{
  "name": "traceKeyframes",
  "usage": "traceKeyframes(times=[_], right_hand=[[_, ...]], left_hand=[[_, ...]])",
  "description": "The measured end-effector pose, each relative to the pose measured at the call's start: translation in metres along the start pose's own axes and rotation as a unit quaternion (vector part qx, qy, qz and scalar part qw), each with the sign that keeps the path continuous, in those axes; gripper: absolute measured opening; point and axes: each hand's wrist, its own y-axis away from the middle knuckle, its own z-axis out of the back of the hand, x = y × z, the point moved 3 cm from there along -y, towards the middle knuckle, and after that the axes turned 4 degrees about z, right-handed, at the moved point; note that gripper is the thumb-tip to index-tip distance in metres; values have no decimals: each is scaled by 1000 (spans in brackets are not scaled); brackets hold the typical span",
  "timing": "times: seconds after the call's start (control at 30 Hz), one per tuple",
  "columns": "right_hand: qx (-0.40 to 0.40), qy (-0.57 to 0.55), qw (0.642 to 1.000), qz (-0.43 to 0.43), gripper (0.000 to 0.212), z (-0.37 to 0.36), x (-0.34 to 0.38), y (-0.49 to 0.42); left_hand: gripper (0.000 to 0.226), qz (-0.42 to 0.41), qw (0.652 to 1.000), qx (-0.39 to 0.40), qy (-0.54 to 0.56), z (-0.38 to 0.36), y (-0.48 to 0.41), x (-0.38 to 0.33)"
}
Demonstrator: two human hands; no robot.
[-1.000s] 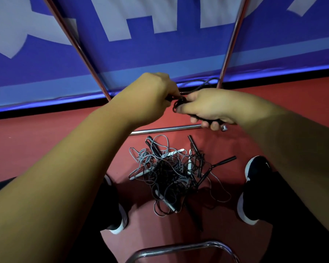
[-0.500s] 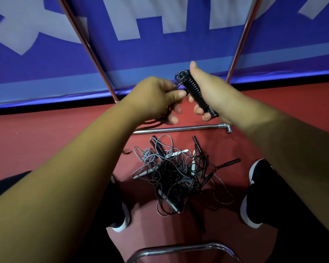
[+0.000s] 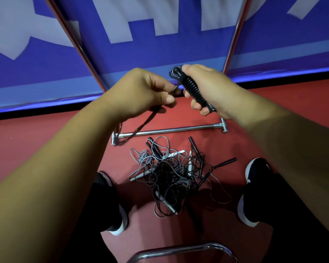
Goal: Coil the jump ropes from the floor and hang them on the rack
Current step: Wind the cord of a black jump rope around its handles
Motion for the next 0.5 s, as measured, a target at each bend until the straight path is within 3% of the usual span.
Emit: traceKeyframes(times=[0.1, 0.17, 0.2, 0.27, 0.33, 0.43, 0.5], right_hand=[[10, 28, 1000, 2, 33, -3, -5, 2], [8, 24, 1000, 7, 32, -5, -6, 2], [6, 19, 1000, 14, 30, -5, -5, 2], [1, 11, 1000, 27, 28, -5, -4, 1], [-3, 13, 999, 32, 29, -5, -4, 0], [5, 24, 999, 33, 32, -3, -6, 0], [17, 18, 999, 28, 34, -3, -6, 2]], left_hand=[[13, -40, 968, -46, -243, -2, -3, -1], [14, -49, 946, -100, -306, -5, -5, 0], [13, -39, 949, -123, -287, -6, -5, 2], [8, 13, 980, -123, -155, -8, -6, 6], [10, 76, 995, -60, 37, -11, -8, 8], [29, 137, 952, 27, 272, -7, -10, 8], [42, 172, 930, 60, 320, -3, -9, 10]])
